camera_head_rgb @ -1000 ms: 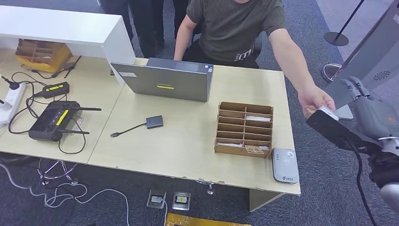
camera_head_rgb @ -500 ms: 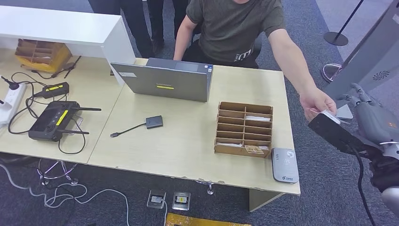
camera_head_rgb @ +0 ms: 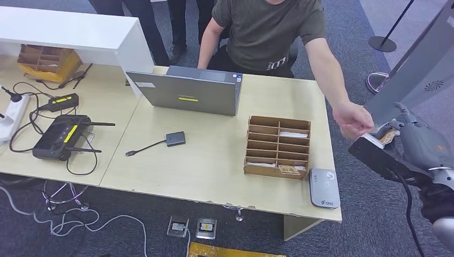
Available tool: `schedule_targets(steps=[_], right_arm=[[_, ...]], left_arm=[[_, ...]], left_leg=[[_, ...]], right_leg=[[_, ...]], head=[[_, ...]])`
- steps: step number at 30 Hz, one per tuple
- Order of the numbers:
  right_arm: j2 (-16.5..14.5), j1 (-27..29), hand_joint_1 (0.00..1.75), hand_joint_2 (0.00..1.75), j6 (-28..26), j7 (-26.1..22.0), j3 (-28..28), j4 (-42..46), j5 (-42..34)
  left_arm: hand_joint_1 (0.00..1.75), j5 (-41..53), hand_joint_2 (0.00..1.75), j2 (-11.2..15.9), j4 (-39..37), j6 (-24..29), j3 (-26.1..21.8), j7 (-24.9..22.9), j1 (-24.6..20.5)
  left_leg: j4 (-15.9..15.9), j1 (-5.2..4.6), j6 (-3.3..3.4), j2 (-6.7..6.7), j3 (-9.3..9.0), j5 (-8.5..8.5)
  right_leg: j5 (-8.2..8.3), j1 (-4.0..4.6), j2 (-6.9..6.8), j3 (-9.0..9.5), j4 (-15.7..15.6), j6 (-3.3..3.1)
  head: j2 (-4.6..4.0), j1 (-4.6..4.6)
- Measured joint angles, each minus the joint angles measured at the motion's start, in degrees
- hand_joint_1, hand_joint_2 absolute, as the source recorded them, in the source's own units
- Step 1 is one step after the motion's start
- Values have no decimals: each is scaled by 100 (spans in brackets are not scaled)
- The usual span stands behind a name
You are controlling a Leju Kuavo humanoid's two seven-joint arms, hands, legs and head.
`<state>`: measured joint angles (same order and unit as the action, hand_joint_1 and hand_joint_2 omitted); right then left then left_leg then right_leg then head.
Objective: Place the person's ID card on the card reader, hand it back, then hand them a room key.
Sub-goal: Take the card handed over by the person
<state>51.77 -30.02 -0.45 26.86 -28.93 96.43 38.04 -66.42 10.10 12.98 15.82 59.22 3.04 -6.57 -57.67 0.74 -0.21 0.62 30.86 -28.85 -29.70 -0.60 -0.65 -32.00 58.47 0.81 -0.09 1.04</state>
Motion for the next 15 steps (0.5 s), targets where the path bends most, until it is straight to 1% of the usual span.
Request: schedule_targets(steps=[8, 15], right_arm=[[-46, 151, 175, 175, 50, -54, 84, 0, 140], [-123, 235, 175, 175, 227, -129, 89, -15, 255]], left_arm=[[0, 20, 0, 0, 0, 0, 2, 1, -2], [0, 28, 0, -4, 0, 0, 2, -1, -8]], left_leg=[[0, 0, 0, 0, -1, 0], [0, 0, 0, -1, -1, 0]], right_leg=[[0, 0, 1, 0, 0, 0], [0, 0, 2, 0, 0, 0]], head=[[0, 0], [0, 1]])
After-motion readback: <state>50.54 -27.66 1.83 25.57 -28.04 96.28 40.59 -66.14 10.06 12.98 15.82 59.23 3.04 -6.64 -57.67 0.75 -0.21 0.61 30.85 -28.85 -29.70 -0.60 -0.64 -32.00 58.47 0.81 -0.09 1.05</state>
